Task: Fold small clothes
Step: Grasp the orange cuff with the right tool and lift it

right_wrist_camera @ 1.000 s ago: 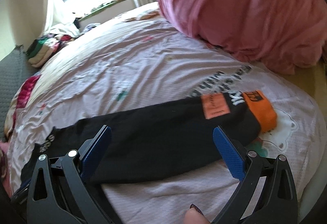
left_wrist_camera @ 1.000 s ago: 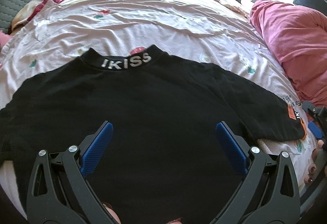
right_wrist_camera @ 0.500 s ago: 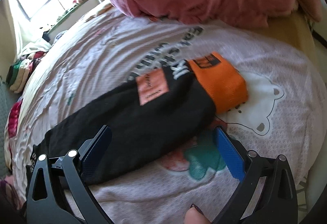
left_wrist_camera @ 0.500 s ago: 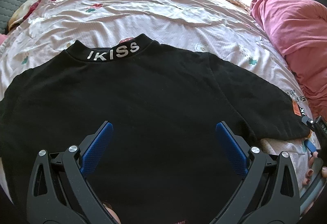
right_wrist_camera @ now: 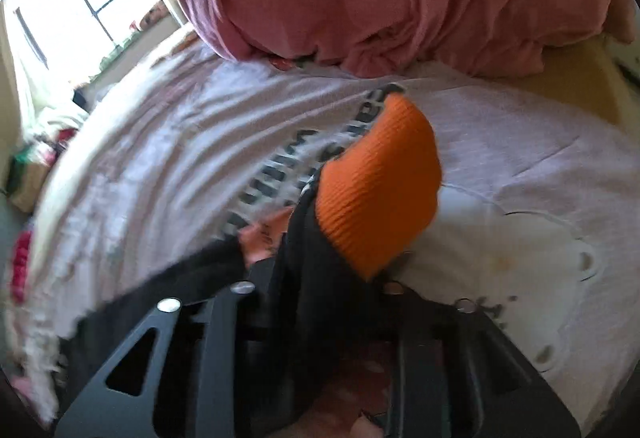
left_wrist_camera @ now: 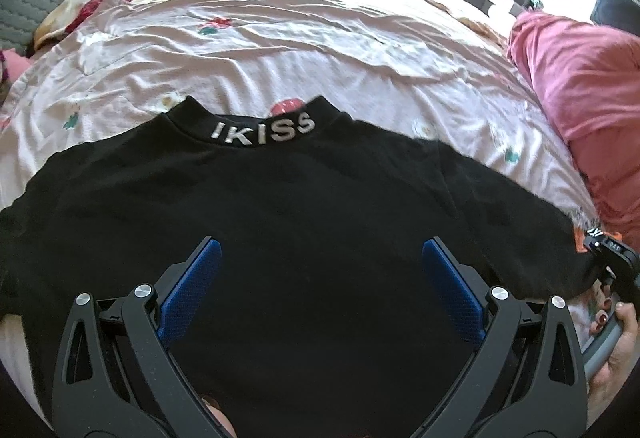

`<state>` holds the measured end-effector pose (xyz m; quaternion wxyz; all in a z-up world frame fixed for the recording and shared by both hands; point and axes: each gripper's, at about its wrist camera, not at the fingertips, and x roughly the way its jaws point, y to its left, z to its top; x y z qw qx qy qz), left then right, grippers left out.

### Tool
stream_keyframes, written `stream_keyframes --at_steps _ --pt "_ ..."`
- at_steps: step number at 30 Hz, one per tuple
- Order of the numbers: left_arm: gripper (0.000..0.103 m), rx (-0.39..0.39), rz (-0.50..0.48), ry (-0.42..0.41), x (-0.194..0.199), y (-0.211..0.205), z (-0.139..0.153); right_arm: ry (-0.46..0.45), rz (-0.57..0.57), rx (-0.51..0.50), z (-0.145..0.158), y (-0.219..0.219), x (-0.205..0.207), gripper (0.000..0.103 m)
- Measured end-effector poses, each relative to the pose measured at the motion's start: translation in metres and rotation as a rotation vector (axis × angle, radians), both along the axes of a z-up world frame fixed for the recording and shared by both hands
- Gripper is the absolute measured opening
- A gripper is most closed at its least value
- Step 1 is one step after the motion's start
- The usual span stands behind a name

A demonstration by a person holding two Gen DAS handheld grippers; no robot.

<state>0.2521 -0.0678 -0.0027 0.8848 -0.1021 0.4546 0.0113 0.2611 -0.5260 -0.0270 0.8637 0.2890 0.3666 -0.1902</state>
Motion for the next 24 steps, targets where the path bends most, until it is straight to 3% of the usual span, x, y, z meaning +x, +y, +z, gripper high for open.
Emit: stream_keyframes --at_steps 6,12,16,24 --pt "0.095 -0.053 0.023 -0.023 0.003 0.011 0.007 -0.157 0.138 -0.035 0.042 0.042 0.002 0.021" --pt "0.095 -0.072 0.048 -0.032 0.005 0.024 0.015 -0.275 0.355 -0.055 0.078 0.096 0.009 0.021" --pt "0.095 -0.100 0.075 -0.048 0.002 0.041 0.023 -0.307 0.483 -0.069 0.086 0.133 0.017 0.021" --pt "0.095 -0.220 0.108 -0.067 -0.011 0.079 0.031 -0.285 0.638 -0.145 0.089 0.198 0.013 0.021"
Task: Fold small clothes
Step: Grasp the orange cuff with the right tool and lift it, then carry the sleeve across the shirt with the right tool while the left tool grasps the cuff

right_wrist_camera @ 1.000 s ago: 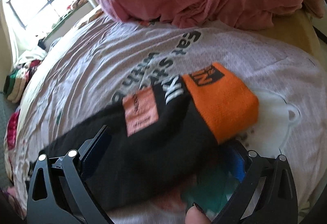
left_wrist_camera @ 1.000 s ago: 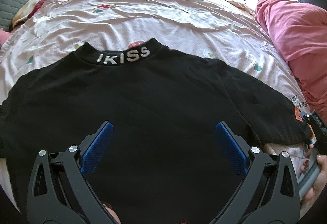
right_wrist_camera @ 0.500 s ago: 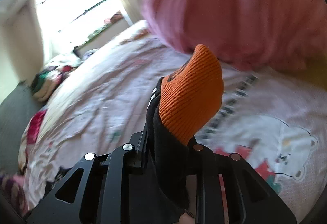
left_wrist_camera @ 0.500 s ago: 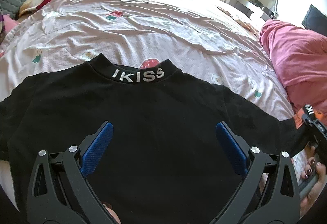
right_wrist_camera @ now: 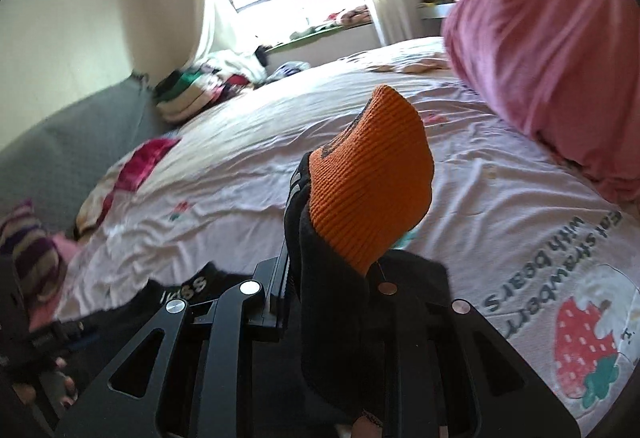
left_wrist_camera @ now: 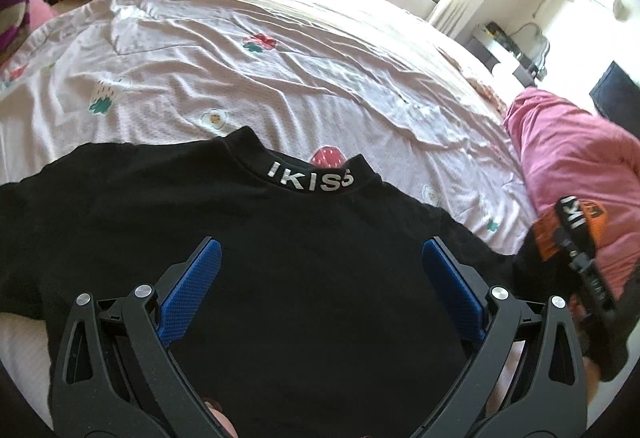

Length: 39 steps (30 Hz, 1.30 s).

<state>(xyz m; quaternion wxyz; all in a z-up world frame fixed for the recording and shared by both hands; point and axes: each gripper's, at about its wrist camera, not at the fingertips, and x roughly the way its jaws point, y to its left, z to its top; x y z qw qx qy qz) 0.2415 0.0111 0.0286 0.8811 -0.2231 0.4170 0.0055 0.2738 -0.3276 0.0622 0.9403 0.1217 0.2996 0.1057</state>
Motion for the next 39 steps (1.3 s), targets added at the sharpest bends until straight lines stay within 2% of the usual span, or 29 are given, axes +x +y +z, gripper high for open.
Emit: stream_keyframes --at_steps 2,6,11,14,16,18,23,25,27,29,32,34,35,36,39 --pt "0.095 -0.033 0.001 0.001 -0.002 0.007 -0.001 0.002 0.042 -0.014 0.000 0.012 -0.002 0.021" --pt "0.095 -0.028 0.009 0.000 -0.006 0.016 -0.001 -0.002 0.132 -0.052 -0.004 0.039 -0.009 0.021" --pt "0.095 -0.087 0.003 0.015 -0.007 0.024 -0.008 0.013 0.234 -0.090 -0.012 0.080 -0.014 0.024" --pt "0.095 -0.105 -0.013 0.025 -0.007 0.022 -0.013 0.033 0.289 -0.075 -0.017 0.092 -0.017 0.038" --pt "0.095 -0.114 -0.019 0.034 -0.006 0.020 -0.018 0.045 0.323 -0.060 -0.018 0.096 -0.018 0.051" --pt "0.095 -0.109 -0.025 0.045 -0.005 0.016 -0.022 0.042 0.340 -0.045 -0.016 0.095 -0.020 0.056" --pt "0.092 -0.124 -0.072 0.089 0.000 -0.003 -0.039 0.042 0.296 -0.033 -0.012 0.076 -0.018 0.056" --pt "0.084 -0.133 -0.106 0.106 0.002 -0.013 -0.046 0.049 0.262 -0.044 -0.012 0.068 -0.015 0.056" --pt "0.064 -0.143 -0.135 0.124 0.005 -0.025 -0.053 0.056 0.226 -0.058 -0.013 0.060 -0.013 0.056" --pt "0.057 -0.158 -0.165 0.146 0.009 -0.037 -0.062 0.066 0.202 -0.056 -0.014 0.052 -0.010 0.056" --pt "0.056 -0.146 -0.180 0.164 0.014 -0.052 -0.070 0.082 0.175 -0.039 -0.015 0.041 -0.008 0.057" --pt "0.043 -0.111 -0.186 0.155 0.016 -0.062 -0.071 0.090 0.158 -0.028 -0.016 0.033 -0.006 0.057" --pt "0.022 -0.098 -0.187 0.149 0.016 -0.065 -0.070 0.093 0.151 -0.025 -0.016 0.030 -0.005 0.057" --pt "0.013 -0.090 -0.192 0.146 0.018 -0.068 -0.070 0.098 0.140 -0.023 -0.016 0.026 -0.004 0.057" --pt "0.008 -0.072 -0.208 0.121 0.017 -0.072 -0.064 0.121 0.095 0.005 -0.017 0.011 0.001 0.057"
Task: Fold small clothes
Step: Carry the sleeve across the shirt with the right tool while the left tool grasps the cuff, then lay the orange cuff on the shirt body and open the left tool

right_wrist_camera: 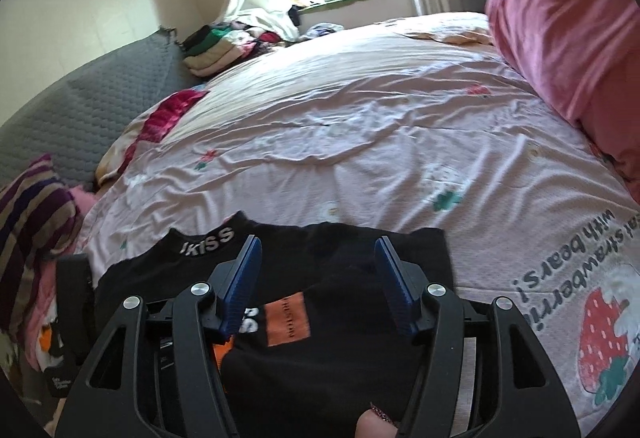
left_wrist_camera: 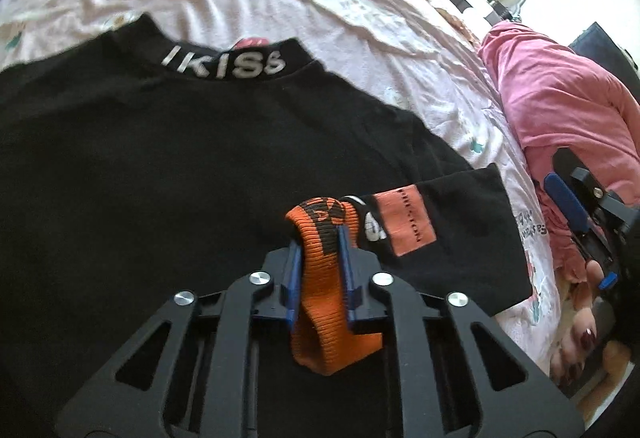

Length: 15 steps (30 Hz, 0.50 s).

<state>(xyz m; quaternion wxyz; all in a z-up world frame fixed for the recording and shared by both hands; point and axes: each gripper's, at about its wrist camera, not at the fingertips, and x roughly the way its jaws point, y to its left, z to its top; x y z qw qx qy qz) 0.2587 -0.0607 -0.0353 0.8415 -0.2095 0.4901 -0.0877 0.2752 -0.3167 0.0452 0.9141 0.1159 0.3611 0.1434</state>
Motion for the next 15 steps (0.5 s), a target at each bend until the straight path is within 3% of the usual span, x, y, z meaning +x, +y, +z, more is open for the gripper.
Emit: stream_keyframes --at_steps 8,15 --pt "0.006 0.004 0.004 -0.119 -0.009 0.009 0.043 0.056 -0.133 0.080 -0.007 -0.045 0.008 0.057" --pt "0.006 0.007 0.055 -0.232 -0.025 0.044 0.092 0.059 -0.159 0.080 -0.007 -0.052 0.008 0.058"
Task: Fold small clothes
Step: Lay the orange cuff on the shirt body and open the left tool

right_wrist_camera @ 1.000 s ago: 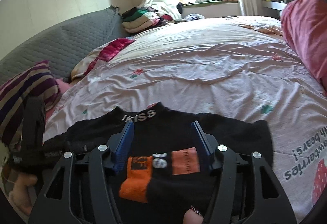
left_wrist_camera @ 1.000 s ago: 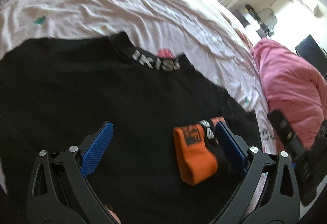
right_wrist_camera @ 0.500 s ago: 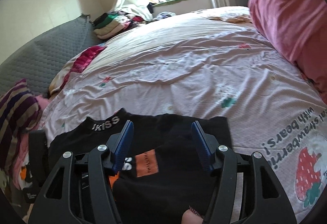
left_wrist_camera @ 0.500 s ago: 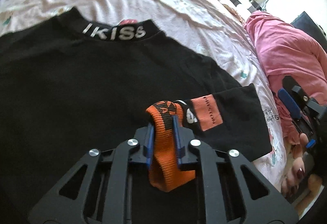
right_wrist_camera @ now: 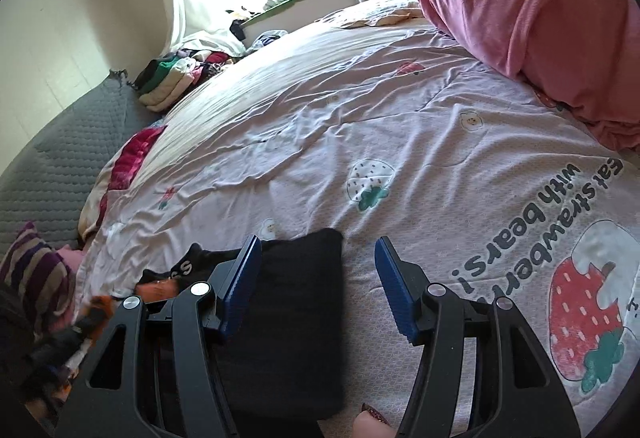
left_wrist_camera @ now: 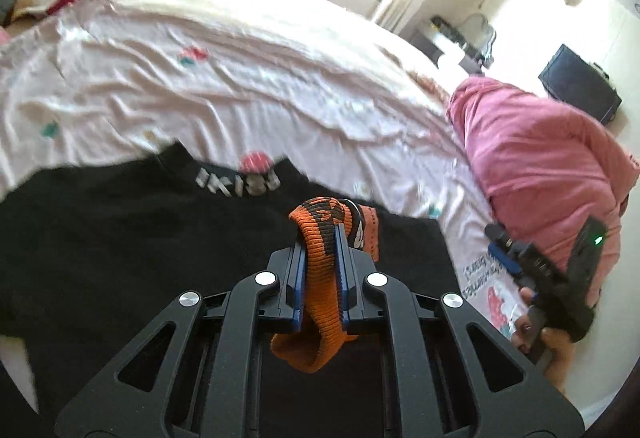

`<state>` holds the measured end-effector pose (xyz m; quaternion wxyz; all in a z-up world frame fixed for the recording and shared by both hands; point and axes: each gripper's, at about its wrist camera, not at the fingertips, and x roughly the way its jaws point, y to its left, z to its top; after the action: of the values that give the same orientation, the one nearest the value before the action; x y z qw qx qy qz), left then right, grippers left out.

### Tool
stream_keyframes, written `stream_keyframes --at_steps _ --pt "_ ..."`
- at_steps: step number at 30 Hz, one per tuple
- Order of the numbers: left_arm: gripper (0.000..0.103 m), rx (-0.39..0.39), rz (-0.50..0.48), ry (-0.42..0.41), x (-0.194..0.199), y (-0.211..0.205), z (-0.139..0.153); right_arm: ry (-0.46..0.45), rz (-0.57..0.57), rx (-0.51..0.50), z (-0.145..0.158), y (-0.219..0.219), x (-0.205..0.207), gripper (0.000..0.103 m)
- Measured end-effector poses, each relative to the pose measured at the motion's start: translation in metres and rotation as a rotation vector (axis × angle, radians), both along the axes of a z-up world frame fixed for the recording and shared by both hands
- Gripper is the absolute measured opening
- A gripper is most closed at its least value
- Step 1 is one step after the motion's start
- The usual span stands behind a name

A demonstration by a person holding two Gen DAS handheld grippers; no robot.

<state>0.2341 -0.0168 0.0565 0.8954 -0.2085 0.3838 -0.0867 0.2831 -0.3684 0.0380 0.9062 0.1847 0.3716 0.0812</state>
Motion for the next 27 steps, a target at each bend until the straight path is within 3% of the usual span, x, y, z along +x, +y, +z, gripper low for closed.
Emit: stream_keyframes --at_steps 8,19,27 --pt "0.006 0.032 0.072 -0.038 -0.015 0.035 0.022 -0.006 0.036 -0.069 -0.002 0.019 0.000 0.058" --pt "0.006 0.003 0.122 0.023 -0.025 0.070 -0.006 -0.006 0.083 -0.140 -0.007 0.041 -0.001 0.058" --pt "0.010 0.054 0.182 0.061 -0.029 0.091 -0.024 -0.018 0.146 -0.217 -0.012 0.067 -0.003 0.058"
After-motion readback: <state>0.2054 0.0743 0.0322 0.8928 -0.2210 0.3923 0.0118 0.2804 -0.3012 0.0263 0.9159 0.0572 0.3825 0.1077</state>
